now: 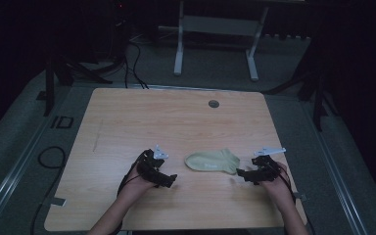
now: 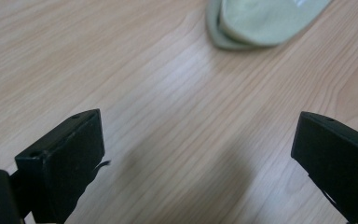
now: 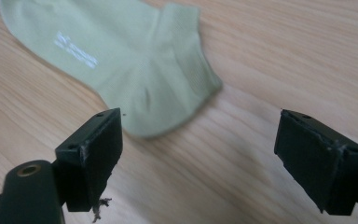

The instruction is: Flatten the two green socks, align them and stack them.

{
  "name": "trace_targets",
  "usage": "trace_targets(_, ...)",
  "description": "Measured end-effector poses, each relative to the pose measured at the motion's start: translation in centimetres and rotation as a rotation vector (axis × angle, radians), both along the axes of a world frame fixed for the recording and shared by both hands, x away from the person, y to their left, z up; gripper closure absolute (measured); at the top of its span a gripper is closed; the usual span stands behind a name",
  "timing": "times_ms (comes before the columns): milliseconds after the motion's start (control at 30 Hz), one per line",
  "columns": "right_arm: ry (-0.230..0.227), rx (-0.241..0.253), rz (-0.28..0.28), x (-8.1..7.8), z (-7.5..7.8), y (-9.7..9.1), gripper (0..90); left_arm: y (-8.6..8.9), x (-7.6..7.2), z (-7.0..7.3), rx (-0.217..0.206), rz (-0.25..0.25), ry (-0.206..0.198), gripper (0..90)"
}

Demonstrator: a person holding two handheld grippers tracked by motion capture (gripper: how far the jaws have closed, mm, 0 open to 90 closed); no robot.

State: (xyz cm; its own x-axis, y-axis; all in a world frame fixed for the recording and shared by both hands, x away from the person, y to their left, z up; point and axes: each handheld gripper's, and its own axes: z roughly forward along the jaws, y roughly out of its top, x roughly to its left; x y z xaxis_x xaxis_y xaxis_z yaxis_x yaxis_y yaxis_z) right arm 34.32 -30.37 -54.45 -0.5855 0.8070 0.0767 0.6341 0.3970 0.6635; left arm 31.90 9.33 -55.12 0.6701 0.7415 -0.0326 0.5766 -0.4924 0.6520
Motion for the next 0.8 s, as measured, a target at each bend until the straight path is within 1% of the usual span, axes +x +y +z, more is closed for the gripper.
trace_targets(100, -0.003, 0.005, -0.013, -0.4, -0.1, -0.9, 14.7, 0.7, -0.3, 0.0, 0.0, 0.007, 0.0, 2.5)
trace_targets(200, -0.008, 0.011, -0.03, -0.8, -0.2, -1.7, 14.7, 1.3, -0.6, 0.0, 0.002, 0.016, -0.011, 2.5)
trace_targets(267, -0.008, 0.003, -0.041, -1.0, -0.4, -2.1, 14.7, 1.7, -0.9, -0.2, 0.003, 0.019, -0.011, 2.5)
trace_targets(333, -0.019, -0.025, -0.05, -1.3, -0.5, -2.5, 14.9, 2.1, -1.1, -0.4, 0.023, 0.027, -0.02, 2.5)
trace_targets(367, -0.018, -0.021, -0.054, -1.4, -0.6, -2.6, 14.9, 2.3, -1.3, -0.5, 0.037, 0.049, -0.04, 2.5)
trace_targets(400, -0.017, -0.02, -0.056, -1.5, -0.7, -2.8, 14.8, 2.6, -1.5, -0.6, 0.046, 0.076, -0.074, 2.6)
trace_targets(433, -0.02, -0.024, -0.06, -1.6, -0.8, -3.0, 14.8, 2.9, -1.6, -0.7, 0.052, 0.097, -0.092, 2.8)
trace_targets(467, -0.022, -0.03, -0.066, -1.7, -0.8, -3.1, 14.8, 3.3, -1.6, -0.7, 0.054, 0.108, -0.092, 2.8)
trace_targets(500, -0.023, -0.029, -0.071, -1.8, -0.9, -3.3, 14.7, 3.6, -1.6, -0.9, 0.042, 0.115, -0.08, 2.8)
trace_targets(533, -0.023, -0.024, -0.077, -1.8, -0.9, -3.5, 14.6, 4.0, -1.6, -1.0, 0.04, 0.12, -0.063, 2.8)
trace_targets(567, -0.024, -0.027, -0.081, -1.9, -1.0, -3.7, 14.6, 4.4, -1.6, -1.1, 0.036, 0.131, -0.059, 2.8)
trace_targets(633, -0.037, -0.038, -0.088, -2.0, -1.0, -4.0, 14.7, 5.0, -1.6, -1.2, 0.028, 0.135, -0.048, 2.8)
trace_targets(733, -0.045, -0.031, -0.105, -2.3, -1.1, -4.3, 14.6, 5.9, -1.8, -1.2, 0.004, 0.151, -0.045, 2.8)
trace_targets(767, -0.049, -0.029, -0.111, -2.3, -1.2, -4.4, 14.6, 6.3, -1.9, -1.2, 0.003, 0.154, -0.048, 2.8)
trace_targets(800, -0.057, -0.026, -0.117, -2.4, -1.2, -4.5, 14.6, 6.6, -2.0, -1.1, 0.006, 0.164, -0.059, 2.8)
